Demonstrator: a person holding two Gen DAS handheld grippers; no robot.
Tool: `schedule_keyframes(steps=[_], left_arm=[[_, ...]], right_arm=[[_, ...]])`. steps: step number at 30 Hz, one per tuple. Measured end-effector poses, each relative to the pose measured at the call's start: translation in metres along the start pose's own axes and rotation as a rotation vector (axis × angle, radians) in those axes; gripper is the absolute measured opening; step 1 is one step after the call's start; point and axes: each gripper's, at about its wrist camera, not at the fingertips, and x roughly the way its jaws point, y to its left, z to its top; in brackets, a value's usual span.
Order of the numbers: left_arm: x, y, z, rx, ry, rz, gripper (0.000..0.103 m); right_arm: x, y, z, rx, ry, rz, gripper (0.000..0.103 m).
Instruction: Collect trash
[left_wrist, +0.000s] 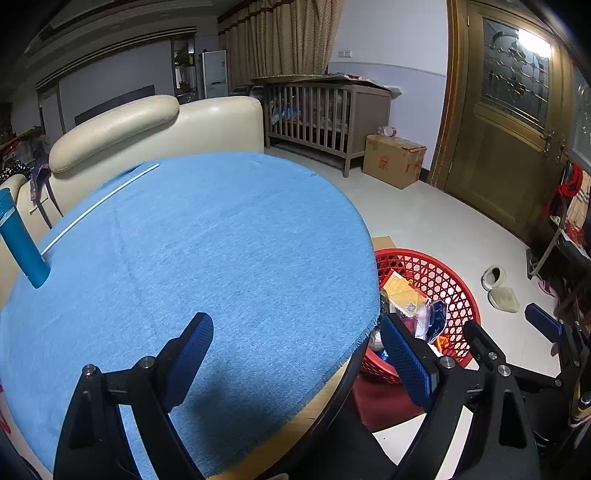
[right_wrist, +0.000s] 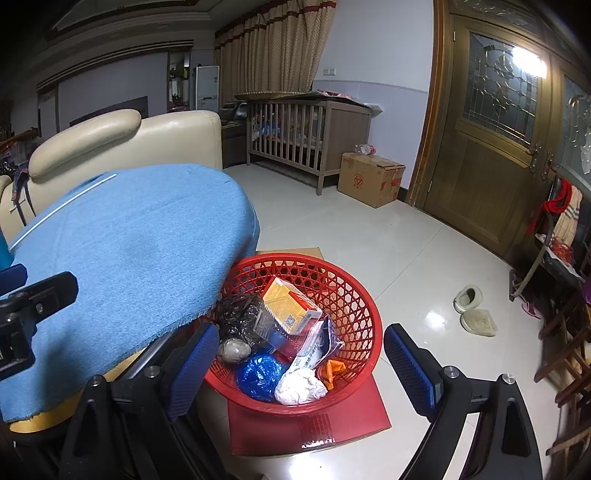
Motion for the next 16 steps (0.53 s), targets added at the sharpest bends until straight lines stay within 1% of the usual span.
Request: schedule_keyframes(steps=[6, 16], left_arm=[[0.001, -0.003, -0.001, 0.008, 0.006, -0.017, 0.092], [-0.001, -0.011, -0.002, 0.044, -0.009, -0.039, 0.092]], right_arm=[[0.000, 0.000, 0.000, 0.002, 0.003, -0.001, 0.093], [0.003, -0.005, 0.000, 0.007, 0.011, -0.007, 0.093]])
